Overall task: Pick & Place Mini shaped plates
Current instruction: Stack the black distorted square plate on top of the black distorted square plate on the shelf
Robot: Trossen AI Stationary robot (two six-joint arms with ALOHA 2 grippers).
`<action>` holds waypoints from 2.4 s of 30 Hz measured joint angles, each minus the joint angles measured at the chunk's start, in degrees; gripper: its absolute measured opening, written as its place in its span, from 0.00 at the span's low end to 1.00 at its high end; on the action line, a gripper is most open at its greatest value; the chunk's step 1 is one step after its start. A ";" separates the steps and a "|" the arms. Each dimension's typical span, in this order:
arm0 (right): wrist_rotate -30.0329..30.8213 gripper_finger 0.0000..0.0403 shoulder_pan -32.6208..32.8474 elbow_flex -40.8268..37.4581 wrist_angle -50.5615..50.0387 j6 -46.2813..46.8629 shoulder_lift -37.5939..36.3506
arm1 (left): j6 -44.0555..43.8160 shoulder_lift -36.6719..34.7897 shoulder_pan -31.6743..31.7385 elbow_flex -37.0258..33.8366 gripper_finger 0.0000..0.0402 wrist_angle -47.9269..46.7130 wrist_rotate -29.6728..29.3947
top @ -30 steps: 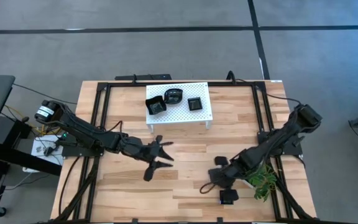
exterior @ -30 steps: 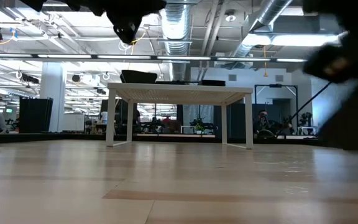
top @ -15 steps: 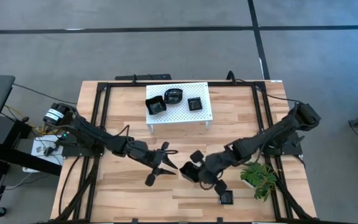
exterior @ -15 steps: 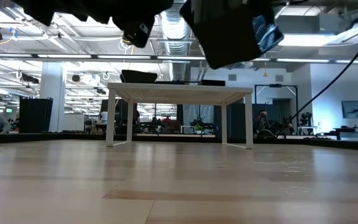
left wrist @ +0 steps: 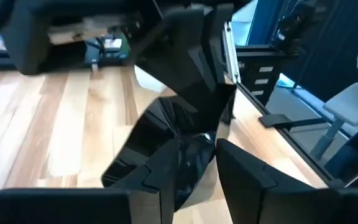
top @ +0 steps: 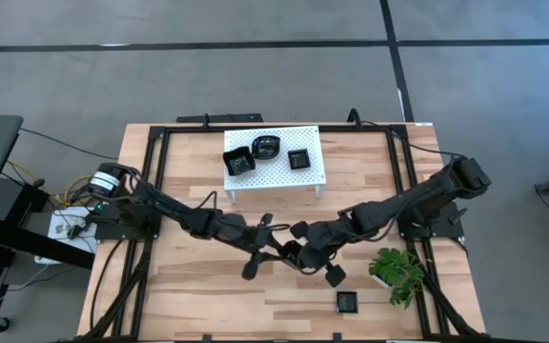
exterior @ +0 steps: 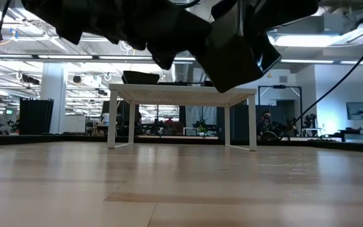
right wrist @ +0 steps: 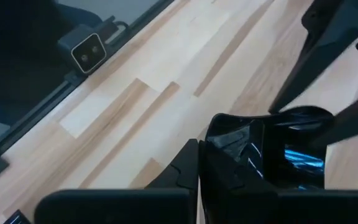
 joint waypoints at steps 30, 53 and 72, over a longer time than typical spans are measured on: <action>0.40 0.16 -1.15 -0.07 2.78 -0.60 0.01 | 1.68 0.44 -0.31 0.00 0.02 -3.87 4.70; 13.69 0.24 4.46 -6.12 -18.46 6.93 -23.67 | 6.27 -24.44 -4.15 11.48 0.02 -48.46 -28.21; 14.85 0.24 -3.04 -26.47 6.06 12.02 -30.17 | 4.72 -28.34 20.87 11.72 0.02 -66.53 -28.73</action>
